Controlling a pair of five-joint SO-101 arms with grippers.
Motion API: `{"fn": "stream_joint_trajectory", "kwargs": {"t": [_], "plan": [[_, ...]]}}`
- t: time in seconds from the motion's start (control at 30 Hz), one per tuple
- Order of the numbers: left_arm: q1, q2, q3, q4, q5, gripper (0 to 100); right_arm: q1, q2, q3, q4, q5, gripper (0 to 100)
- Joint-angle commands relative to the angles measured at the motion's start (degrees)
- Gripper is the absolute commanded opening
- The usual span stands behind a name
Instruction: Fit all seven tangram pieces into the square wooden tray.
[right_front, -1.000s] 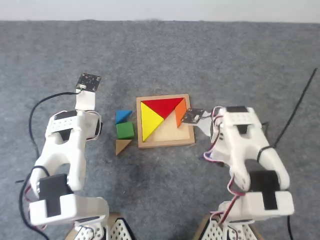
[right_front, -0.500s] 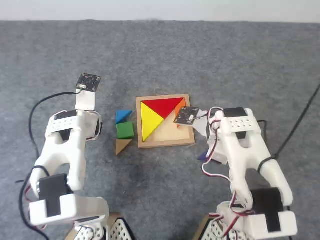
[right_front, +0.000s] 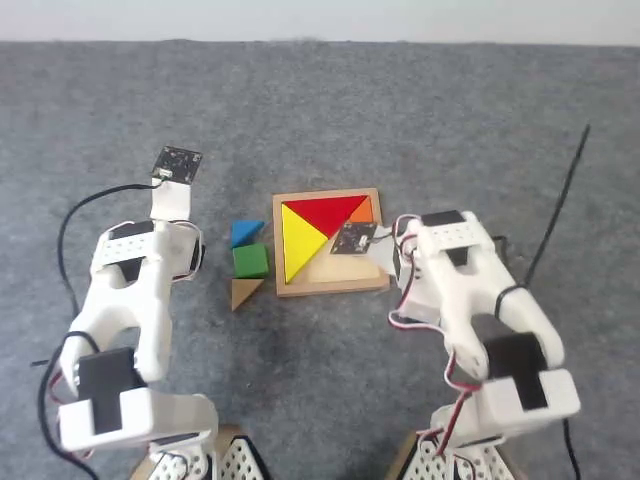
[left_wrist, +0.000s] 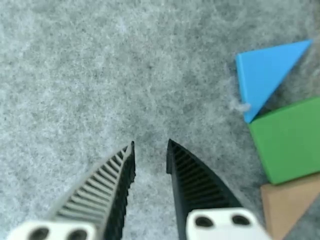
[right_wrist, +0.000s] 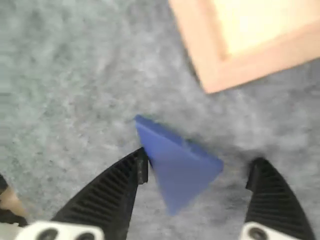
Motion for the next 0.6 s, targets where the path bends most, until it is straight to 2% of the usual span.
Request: {"fn": "stream_joint_trajectory", "kwargs": {"t": [0.0,0.07,0.27,0.57], "plan": [[-0.2,-3.1,-0.3,-0.7,0.0,10,1.4,3.9,-6.2,1.4,1.5,32.8],[-0.2,-3.1,-0.3,-0.7,0.0,10,1.1,5.1,-8.0,2.2,1.5,30.7],[-0.2,-3.1,-0.3,-0.7,0.0,10,0.1,5.8,-8.8,2.2,1.5,16.0],[-0.2,-3.1,-0.3,-0.7,0.0,10,0.7,5.7,-8.8,2.6,1.3,15.4]]}}
